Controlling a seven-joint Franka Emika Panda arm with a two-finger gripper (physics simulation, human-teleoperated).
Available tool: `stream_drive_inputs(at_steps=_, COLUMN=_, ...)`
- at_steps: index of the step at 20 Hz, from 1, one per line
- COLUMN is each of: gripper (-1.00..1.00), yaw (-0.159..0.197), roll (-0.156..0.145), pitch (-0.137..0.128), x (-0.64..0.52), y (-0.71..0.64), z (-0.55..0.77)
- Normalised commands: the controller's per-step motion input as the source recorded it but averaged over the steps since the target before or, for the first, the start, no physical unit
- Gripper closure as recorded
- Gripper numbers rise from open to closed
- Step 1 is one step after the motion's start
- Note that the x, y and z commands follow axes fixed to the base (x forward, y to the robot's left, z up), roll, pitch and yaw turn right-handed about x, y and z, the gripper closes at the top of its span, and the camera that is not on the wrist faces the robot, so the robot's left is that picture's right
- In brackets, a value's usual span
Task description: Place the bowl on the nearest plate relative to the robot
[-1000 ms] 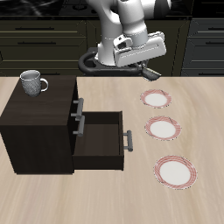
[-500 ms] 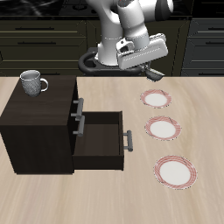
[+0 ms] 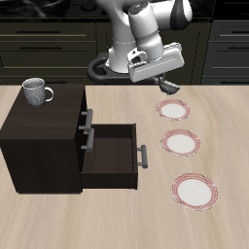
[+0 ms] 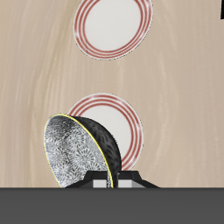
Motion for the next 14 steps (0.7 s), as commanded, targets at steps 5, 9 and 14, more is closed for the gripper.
stream_drive_inputs(at_steps=5, gripper=1.0, yaw=0.012, roll=0.014, pitch=0.014, x=0.07, y=0.0, z=-0.17)
stream_drive_inputs(at_steps=9, gripper=1.0, yaw=0.015, roll=-0.007, pitch=0.035, x=0.07, y=0.0, z=-0.25)
stream_drive_inputs(at_steps=14, gripper=1.0, yaw=0.012, roll=0.013, pitch=0.041, x=-0.02, y=0.08, z=-0.24)
